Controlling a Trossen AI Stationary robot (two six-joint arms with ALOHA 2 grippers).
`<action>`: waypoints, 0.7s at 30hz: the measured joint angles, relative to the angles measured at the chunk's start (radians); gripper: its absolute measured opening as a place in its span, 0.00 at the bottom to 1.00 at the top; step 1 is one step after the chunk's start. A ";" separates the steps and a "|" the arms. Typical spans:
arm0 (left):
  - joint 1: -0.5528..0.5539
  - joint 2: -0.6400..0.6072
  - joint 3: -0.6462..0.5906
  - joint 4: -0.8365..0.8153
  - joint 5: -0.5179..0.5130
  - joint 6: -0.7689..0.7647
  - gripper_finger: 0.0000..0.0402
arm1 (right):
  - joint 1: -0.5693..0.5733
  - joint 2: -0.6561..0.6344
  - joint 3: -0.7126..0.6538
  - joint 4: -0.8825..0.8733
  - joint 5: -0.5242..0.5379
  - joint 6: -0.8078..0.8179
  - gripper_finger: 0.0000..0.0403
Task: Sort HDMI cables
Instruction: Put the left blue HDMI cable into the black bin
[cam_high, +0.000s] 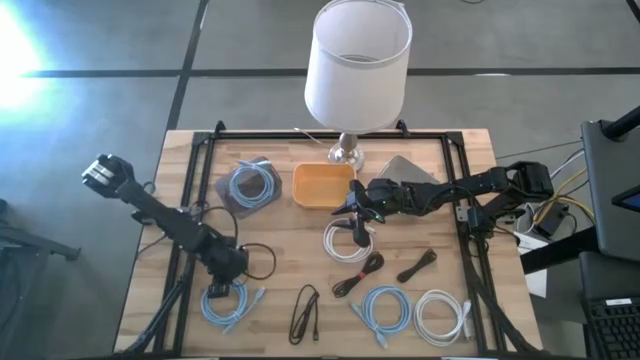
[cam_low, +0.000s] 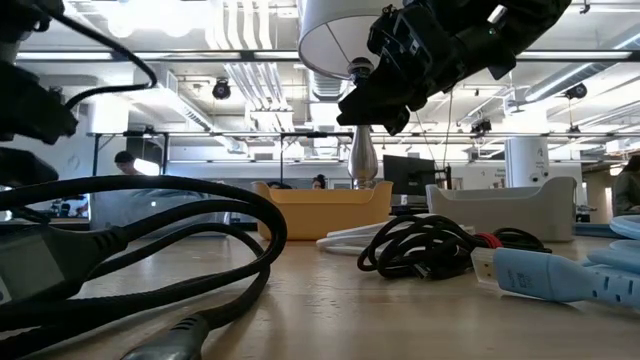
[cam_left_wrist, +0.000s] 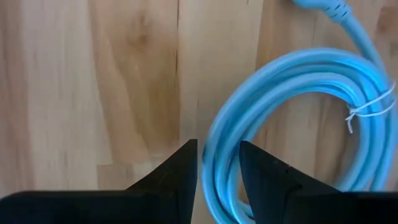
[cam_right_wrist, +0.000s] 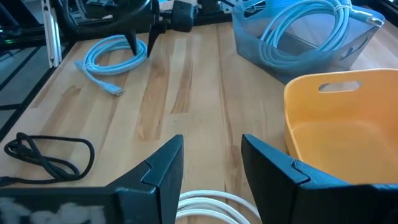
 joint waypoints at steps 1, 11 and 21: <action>0.000 0.008 0.000 0.001 0.011 0.000 0.30 | 0.000 0.000 0.000 0.001 0.000 0.000 0.39; 0.000 0.051 0.021 0.024 -0.029 -0.001 0.30 | 0.000 0.000 0.000 0.004 0.000 0.000 0.40; 0.001 0.132 0.021 0.029 -0.050 0.021 0.16 | 0.000 0.000 0.000 0.004 -0.001 0.000 0.39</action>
